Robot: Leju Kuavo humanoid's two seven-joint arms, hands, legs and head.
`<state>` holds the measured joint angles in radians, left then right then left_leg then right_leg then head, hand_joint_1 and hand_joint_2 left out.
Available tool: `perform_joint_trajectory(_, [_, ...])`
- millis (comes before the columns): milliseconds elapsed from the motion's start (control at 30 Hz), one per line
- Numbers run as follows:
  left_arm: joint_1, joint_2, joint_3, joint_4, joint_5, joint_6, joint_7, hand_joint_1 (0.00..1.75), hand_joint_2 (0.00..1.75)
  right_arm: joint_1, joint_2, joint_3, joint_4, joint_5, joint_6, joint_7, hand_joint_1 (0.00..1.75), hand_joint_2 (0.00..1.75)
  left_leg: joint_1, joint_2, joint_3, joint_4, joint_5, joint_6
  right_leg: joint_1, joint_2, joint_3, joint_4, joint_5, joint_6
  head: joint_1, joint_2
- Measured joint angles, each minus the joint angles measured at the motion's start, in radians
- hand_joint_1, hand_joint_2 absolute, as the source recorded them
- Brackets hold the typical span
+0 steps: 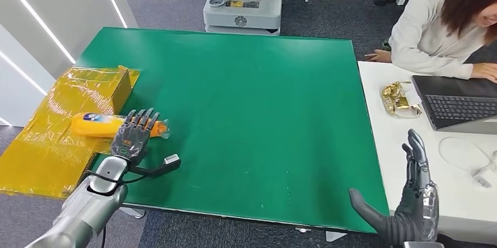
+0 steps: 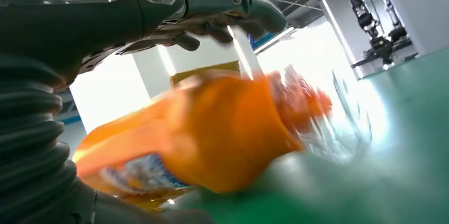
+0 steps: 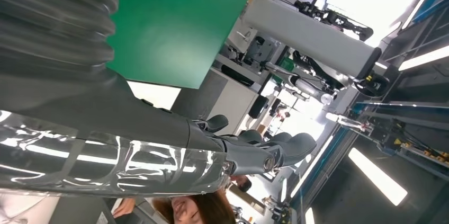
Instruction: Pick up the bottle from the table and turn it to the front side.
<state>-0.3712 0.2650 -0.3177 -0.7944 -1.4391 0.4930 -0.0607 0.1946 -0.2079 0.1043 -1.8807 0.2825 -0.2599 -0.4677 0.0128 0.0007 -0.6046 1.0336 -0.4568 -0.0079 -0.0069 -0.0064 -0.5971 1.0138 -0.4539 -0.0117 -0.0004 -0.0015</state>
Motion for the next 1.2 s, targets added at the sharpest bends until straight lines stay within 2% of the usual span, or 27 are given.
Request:
perform_joint_trajectory(100, [0.010, -0.017, 0.017, -0.013, 0.008, 0.005, -0.017, 0.00, 1.75, -0.007, 0.003, 0.004, 0.005, 0.000, 0.001, 0.001, 0.00, 1.75, 0.000, 0.000, 0.000, 0.000, 0.000, 0.000, 0.000, 0.000, 0.000, 0.000, 0.000, 0.000, 0.000, 0.000])
perform_joint_trajectory(300, [0.042, -0.068, 0.043, -0.054, 0.094, 0.020, -0.102, 0.00, 1.75, -0.009, 0.003, 0.006, 0.009, -0.001, 0.002, 0.008, 0.00, 1.75, 0.000, 0.000, 0.000, 0.000, 0.000, 0.000, 0.000, 0.000, 0.000, 0.000, 0.000, 0.000, 0.000, 0.000])
perform_joint_trajectory(433, [0.064, -0.112, 0.049, -0.097, 0.210, 0.029, -0.169, 0.00, 1.75, -0.007, 0.004, 0.006, 0.010, -0.001, 0.002, 0.014, 0.00, 1.75, 0.000, 0.000, 0.000, 0.000, 0.000, 0.000, 0.000, 0.000, 0.000, 0.000, 0.000, 0.000, 0.000, 0.000])
perform_joint_trajectory(500, [0.083, -0.138, 0.052, -0.140, 0.342, 0.049, -0.243, 0.00, 1.75, -0.005, 0.004, 0.006, 0.011, -0.001, 0.003, 0.017, 0.00, 1.75, 0.000, 0.000, 0.000, 0.000, 0.000, 0.000, 0.000, 0.000, 0.000, 0.000, 0.000, 0.000, 0.000, 0.000])
perform_joint_trajectory(633, [0.145, -0.205, 0.055, -0.300, 0.754, 0.083, -0.470, 0.00, 1.75, -0.001, 0.011, 0.007, 0.018, -0.013, 0.001, 0.013, 0.00, 1.75, 0.000, 0.000, 0.000, 0.000, -0.001, 0.001, 0.000, 0.000, -0.001, -0.001, 0.000, 0.000, 0.000, 0.000])
perform_joint_trajectory(733, [0.181, -0.245, 0.038, -0.435, 0.970, 0.063, -0.556, 0.00, 1.75, -0.001, 0.019, 0.017, 0.029, -0.026, -0.014, 0.002, 0.00, 1.75, 0.000, 0.000, -0.001, 0.000, -0.001, 0.001, 0.000, 0.000, -0.001, -0.001, 0.000, 0.000, 0.000, 0.000])
perform_joint_trajectory(933, [0.209, -0.280, -0.046, -0.614, 1.237, -0.021, -0.633, 0.00, 1.75, 0.004, 0.022, 0.045, 0.050, -0.087, -0.070, -0.027, 0.00, 1.75, 0.000, 0.000, 0.000, 0.000, -0.001, 0.002, 0.000, 0.000, -0.001, -0.001, 0.000, 0.000, 0.000, 0.000])
perform_joint_trajectory(1200, [0.238, -0.288, -0.170, -0.700, 1.396, -0.101, -0.640, 0.00, 1.75, 0.035, 0.036, 0.093, 0.059, -0.223, -0.142, -0.055, 0.00, 1.75, 0.000, 0.000, -0.001, 0.000, -0.001, 0.002, 0.000, 0.000, -0.001, -0.001, 0.000, 0.000, 0.000, 0.000])
